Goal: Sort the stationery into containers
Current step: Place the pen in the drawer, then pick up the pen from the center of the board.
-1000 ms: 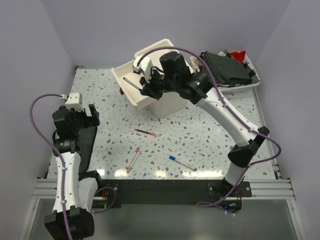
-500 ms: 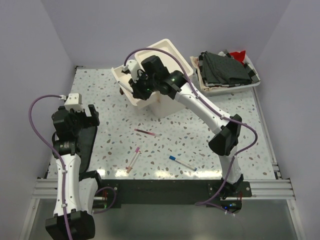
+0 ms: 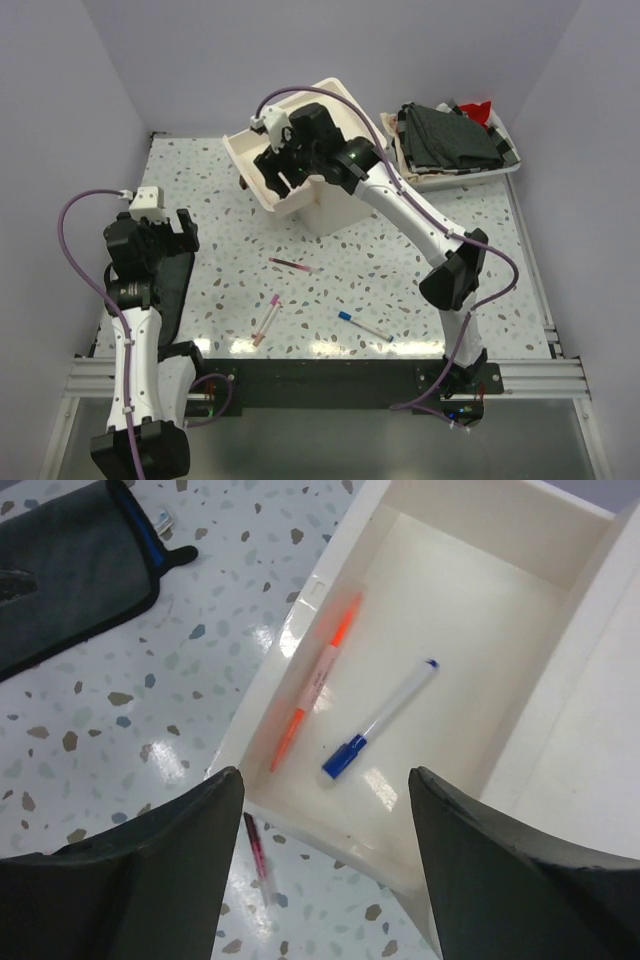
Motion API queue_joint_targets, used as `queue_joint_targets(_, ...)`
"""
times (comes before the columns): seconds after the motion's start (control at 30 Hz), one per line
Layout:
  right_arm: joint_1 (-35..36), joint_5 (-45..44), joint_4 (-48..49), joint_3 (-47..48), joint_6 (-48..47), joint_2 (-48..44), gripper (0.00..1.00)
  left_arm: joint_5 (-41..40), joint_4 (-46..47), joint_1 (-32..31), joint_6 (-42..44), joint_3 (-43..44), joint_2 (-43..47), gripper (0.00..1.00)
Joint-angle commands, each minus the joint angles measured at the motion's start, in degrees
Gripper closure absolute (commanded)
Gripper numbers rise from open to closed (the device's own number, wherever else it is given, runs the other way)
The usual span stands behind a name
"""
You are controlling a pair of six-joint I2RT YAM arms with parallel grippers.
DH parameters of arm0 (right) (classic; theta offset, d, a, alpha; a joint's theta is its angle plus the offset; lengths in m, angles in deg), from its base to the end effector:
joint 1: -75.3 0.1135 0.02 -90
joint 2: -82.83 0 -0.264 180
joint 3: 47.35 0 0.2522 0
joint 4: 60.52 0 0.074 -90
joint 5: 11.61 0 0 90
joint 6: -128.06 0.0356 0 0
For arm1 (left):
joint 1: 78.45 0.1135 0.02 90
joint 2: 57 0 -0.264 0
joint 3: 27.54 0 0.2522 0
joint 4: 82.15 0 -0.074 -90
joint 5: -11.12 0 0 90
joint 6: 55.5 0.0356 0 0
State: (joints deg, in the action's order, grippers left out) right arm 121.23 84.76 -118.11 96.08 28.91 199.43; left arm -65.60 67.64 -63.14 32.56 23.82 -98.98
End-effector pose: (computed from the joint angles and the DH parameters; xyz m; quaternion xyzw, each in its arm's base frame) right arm 0.3152 0.3313 0.4074 -0.4257 0.7569 0.2015 0.4530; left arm 0.1701 0.0381 0.2926 -0.0577 0.8184 -0.0289 0.5711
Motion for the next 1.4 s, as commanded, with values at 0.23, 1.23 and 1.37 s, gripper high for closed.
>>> queue_joint_targets(0.23,2.1,17.5,5.5,-51.3,-27.6,-34.8,0.46,-0.4,1.9,0.3,0.1,0.8,-0.1,0.01)
queue_joint_targets(1.23,2.7,8.8,36.1,-63.0,-25.0,-12.0,0.67,-0.8,-1.0,2.1,4.0,2.6,-3.9,0.01)
queue_joint_targets(1.37,2.7,7.8,35.8,-62.3,-24.9,-9.5,0.69,-0.6,-0.8,2.4,4.0,2.9,-4.7,0.01)
